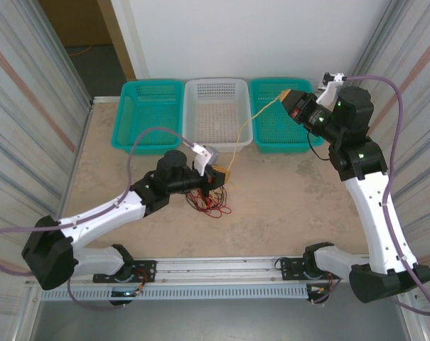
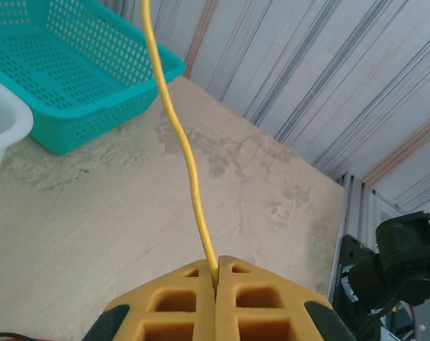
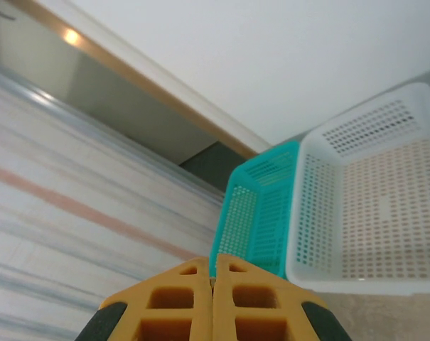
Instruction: Untangle the cables
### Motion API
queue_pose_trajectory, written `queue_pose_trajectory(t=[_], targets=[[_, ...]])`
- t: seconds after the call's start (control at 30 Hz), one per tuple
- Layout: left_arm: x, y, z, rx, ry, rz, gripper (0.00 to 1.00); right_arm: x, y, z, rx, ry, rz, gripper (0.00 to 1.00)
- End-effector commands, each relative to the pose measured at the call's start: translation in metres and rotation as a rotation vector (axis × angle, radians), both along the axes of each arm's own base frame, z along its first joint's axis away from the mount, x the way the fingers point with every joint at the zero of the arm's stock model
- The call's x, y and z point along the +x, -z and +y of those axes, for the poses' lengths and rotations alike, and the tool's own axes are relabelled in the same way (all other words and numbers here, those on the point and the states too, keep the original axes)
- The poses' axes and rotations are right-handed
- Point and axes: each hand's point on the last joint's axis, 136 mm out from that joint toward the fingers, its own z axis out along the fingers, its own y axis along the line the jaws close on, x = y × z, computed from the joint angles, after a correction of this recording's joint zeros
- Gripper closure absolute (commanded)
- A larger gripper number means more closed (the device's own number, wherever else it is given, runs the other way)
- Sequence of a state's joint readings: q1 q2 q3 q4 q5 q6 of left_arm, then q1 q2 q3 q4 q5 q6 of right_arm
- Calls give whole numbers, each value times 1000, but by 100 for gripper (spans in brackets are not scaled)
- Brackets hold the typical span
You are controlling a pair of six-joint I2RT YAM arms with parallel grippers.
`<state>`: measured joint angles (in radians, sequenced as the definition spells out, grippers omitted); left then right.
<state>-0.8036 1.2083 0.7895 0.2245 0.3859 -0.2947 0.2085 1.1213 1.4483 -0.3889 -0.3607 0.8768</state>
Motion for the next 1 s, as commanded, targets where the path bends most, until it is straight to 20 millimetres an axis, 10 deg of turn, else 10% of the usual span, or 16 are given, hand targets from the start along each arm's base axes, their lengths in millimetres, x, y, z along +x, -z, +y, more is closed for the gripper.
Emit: queue_pose_trajectory(t=[0.0,0.13,0.37,0.77,0.97], targets=[[-13,-15,7,-77,44,-18,100,6,4,-14,30,61,23,100],[-15,-18,12,-79,43,-34,100,15,18,-15,29,69,65,98],[37,-23,51,7,-220,78,100,12,58,-21,-129,110,177,12],[195,-24,225,124,-786,294,100,-60,202,46,-385,-69,367,16],[253,-13,251,150,-826,271,100,-92,249,71,-638,-24,430,11]])
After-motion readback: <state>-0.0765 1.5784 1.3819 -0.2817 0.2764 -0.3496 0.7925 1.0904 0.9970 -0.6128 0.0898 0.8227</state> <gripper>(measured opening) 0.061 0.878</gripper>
